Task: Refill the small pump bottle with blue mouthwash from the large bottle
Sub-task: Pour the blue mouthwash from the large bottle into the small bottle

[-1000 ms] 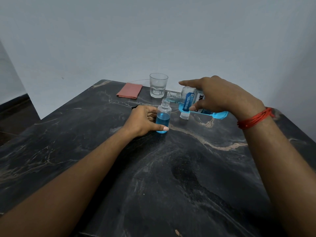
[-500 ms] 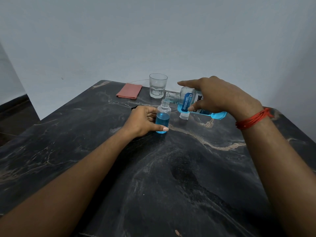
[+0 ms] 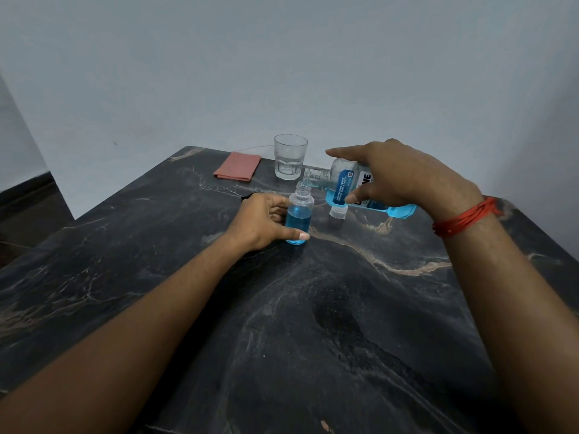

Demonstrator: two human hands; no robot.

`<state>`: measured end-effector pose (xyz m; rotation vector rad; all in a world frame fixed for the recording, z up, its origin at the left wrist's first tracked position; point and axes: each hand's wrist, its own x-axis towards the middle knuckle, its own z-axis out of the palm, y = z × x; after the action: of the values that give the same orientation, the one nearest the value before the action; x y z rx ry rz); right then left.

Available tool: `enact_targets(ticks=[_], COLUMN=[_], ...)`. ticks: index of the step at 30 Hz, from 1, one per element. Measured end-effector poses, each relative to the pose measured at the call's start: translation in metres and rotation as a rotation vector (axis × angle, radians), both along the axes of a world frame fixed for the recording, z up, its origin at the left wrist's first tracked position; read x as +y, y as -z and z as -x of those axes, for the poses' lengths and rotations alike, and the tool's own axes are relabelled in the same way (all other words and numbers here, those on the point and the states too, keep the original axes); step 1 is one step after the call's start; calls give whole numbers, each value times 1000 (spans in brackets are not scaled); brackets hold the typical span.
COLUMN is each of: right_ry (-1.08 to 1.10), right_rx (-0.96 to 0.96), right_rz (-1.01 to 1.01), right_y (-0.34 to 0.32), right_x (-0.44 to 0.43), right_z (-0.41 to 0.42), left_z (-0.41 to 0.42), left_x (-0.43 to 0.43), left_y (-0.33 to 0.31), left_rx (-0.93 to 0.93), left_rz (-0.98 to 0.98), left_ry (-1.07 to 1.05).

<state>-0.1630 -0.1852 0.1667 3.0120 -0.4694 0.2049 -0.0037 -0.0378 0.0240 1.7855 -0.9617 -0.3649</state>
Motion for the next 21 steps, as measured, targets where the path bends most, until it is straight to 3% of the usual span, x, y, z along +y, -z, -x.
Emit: enact_targets(ticks=[21], right_ry=[10], right_rx=[5], right_rz=[8], right_y=[-1], right_x=[1], right_z=[1], left_z=[1], left_x=[1], left_y=[-2], left_rx=[-7], left_rz=[-7], left_ry=[-15])
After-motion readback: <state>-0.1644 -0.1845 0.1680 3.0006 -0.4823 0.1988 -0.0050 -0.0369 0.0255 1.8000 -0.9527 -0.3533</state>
